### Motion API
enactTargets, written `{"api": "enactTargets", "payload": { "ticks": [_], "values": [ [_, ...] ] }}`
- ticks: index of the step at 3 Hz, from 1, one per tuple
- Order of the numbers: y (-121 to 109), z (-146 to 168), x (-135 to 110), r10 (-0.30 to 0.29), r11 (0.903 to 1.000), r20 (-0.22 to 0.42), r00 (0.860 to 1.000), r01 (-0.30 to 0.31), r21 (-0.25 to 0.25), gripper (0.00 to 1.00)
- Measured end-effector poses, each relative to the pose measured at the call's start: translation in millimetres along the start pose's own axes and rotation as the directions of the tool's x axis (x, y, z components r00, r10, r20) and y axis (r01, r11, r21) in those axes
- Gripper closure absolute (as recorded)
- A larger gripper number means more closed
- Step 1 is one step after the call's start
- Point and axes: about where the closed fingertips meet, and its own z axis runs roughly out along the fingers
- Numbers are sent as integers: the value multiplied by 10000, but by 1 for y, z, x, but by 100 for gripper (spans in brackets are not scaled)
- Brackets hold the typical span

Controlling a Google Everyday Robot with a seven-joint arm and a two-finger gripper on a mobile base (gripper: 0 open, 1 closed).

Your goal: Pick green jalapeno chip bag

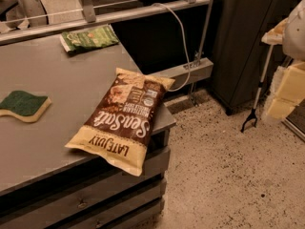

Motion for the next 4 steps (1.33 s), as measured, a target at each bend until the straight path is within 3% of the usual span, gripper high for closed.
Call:
{"api": "enactTargets", "payload": {
  "ticks": [2,3,4],
  "values": [
    [-6,5,-7,27,10000,235,9997,-28,74,0],
    [-30,17,-25,241,9990,932,9954,-276,365,0],
    [-61,35,-51,617,9956,1979,9783,-744,576,0]
  ]
}}
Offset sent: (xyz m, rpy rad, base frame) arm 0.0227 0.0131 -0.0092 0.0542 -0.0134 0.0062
